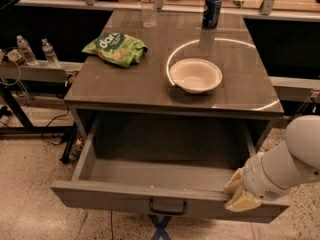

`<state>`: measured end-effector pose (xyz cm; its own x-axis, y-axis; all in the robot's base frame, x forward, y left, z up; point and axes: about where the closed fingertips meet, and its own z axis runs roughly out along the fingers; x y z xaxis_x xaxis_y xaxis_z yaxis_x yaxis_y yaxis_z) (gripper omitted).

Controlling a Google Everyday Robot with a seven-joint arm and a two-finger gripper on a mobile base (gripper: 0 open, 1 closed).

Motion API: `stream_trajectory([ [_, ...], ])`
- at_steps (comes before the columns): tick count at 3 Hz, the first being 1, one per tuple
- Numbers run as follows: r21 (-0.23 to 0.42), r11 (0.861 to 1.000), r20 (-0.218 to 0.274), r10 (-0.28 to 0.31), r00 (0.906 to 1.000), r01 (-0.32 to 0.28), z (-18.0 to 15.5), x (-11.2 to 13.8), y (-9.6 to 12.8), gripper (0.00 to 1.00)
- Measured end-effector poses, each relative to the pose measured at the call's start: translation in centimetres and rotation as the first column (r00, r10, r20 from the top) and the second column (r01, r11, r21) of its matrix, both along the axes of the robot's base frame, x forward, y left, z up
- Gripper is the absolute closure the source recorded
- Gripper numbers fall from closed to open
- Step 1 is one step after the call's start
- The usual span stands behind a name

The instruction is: Open top drawer

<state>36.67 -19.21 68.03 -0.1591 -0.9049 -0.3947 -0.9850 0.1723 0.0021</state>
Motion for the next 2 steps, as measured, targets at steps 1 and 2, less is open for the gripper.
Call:
stream_trajectory([
  [1,0.000,1.000,0.000,0.001,1.0000,-0.001,0.01,-0.07,0.05,0.51],
  [2,-0.001,1.000,0.000,0.003,1.0000,-0.003,0.03,-0.09,0.11,0.27],
])
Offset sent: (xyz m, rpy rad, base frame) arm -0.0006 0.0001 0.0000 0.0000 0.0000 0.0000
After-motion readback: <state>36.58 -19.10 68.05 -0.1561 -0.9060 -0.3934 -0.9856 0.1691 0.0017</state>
